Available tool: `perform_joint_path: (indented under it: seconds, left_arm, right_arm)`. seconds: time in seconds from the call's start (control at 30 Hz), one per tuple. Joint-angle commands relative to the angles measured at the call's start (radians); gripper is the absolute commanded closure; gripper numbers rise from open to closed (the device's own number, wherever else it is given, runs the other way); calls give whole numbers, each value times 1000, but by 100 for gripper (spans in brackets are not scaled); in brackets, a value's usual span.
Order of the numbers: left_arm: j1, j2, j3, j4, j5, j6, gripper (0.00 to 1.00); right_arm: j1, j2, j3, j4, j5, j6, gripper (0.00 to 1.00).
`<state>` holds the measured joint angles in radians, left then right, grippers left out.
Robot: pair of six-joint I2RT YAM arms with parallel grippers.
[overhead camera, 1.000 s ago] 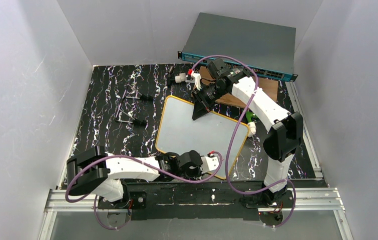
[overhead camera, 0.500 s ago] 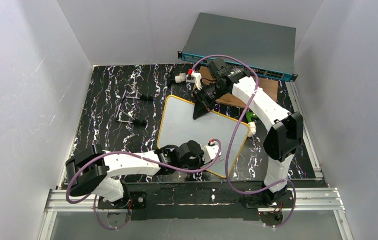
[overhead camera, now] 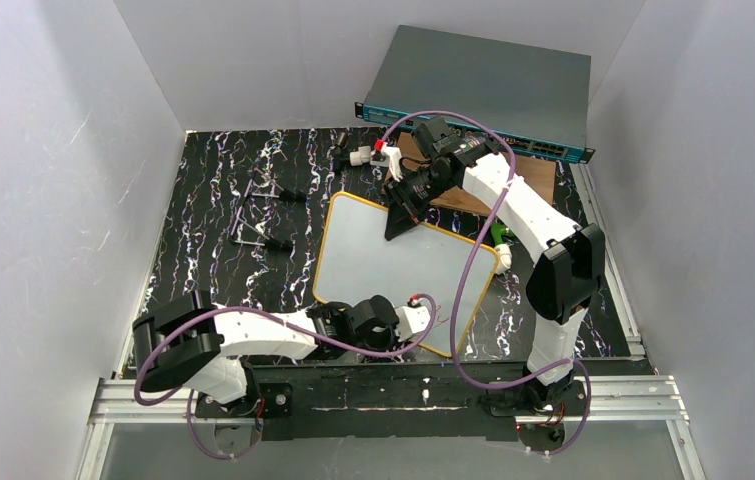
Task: Erase the whiteboard
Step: Erase the center of the board with the whiteboard.
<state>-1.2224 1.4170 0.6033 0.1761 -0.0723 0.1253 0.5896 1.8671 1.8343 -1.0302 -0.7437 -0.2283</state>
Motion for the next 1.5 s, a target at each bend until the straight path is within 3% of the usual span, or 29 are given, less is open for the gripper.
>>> perform_joint_path:
  seconds: [0.0,0.5,1.07,1.27,1.47]
  left_arm:
    - [-7,20,58,26,-45,46,100]
    - [19,-10,214,17,-5,129,100]
    - [-32,55,75,0,-15,25,100]
    - [3,54,166,12,4,107,100]
    - [78,69,269,20,65,90,100]
  right_arm:
    - [6,-47,3,-22,-100,40,99]
    - [6,-53,0,-22,-103,38,99]
    - [6,-39,-1,-25,-112,37,99]
    - [7,-38,2,-27,-111,36,99]
    - [7,-56,-5,-23,-100,33,99]
